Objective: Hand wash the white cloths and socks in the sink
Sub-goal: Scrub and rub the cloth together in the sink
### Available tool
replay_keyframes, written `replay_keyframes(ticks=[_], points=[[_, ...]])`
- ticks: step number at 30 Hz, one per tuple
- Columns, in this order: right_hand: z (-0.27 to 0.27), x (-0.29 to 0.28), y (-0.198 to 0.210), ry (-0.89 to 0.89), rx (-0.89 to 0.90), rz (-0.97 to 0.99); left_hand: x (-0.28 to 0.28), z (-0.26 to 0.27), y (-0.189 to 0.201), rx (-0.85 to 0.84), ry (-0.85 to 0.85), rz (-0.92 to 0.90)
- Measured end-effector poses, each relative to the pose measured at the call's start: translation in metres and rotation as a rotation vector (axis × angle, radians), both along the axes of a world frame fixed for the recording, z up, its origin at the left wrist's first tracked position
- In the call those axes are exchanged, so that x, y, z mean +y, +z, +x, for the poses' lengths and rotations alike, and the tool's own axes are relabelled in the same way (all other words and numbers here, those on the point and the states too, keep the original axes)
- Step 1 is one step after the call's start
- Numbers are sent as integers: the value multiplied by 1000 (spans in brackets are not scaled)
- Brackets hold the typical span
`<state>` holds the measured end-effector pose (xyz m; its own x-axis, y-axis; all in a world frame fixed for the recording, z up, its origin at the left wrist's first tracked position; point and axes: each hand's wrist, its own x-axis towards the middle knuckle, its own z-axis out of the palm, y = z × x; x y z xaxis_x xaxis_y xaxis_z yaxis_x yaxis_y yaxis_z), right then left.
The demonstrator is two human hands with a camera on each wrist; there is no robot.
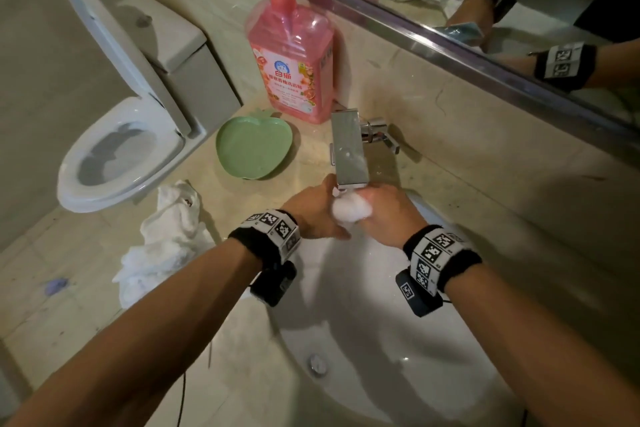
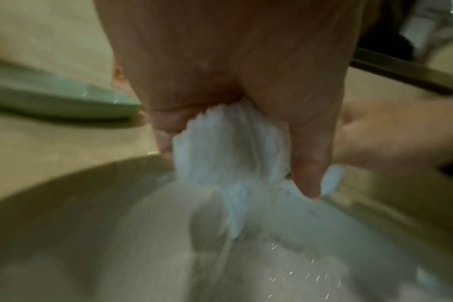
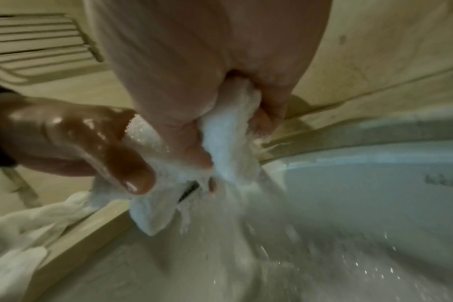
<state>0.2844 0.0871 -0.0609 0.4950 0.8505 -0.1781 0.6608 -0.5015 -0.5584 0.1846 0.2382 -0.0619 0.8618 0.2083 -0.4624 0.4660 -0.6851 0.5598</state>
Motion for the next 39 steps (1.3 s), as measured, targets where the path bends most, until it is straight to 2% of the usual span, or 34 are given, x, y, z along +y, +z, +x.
replay_keyframes(ticks=[2, 3, 5, 6, 8, 10, 11, 12, 13, 17, 19, 21, 24, 28, 30, 34, 37, 39], points=[[-2, 0, 3, 19, -139, 42, 1, 5, -3, 82, 5, -165], [-3, -1, 2, 25, -196, 67, 1, 7, -3, 124, -15, -174], [1, -2, -2, 37, -248, 58, -2, 12, -4, 125, -79, -61], [5, -2, -5, 18, -203, 11, -5, 13, -3, 80, -114, 11], [12, -5, -9, -73, 86, -80, -10, 14, -3, -40, -156, 105], [16, -8, -11, -212, 511, -54, -12, 17, -3, -103, -137, 176], [14, -8, -12, -270, 655, -23, -12, 18, -3, -113, -130, 225], [12, -7, -13, -304, 712, -7, -13, 20, -3, -122, -127, 267], [12, -4, -14, -303, 673, -14, -14, 20, -1, -122, -134, 305], [8, 16, -20, -189, 338, -161, -17, 26, 1, -13, -150, 470], [6, 22, -22, -102, 101, -257, -13, 30, -5, 51, -40, 445], [5, 24, -24, -17, -88, -256, -12, 32, -11, 79, 29, 424], [1, 19, -26, 64, -224, -164, -15, 33, -18, 136, -9, 443], [0, 15, -31, 121, -322, -132, -22, 34, -22, 165, -177, 477], [0, 13, -33, 97, -285, -105, -22, 34, -19, 134, -204, 455], [2, 10, -39, -114, -97, -47, -12, 33, -10, 109, -151, 318], [6, 8, -42, -165, 17, -105, 4, 26, 5, -4, 57, -61], [8, 5, -37, -228, 244, -97, 17, 19, 10, -63, 174, -215]])
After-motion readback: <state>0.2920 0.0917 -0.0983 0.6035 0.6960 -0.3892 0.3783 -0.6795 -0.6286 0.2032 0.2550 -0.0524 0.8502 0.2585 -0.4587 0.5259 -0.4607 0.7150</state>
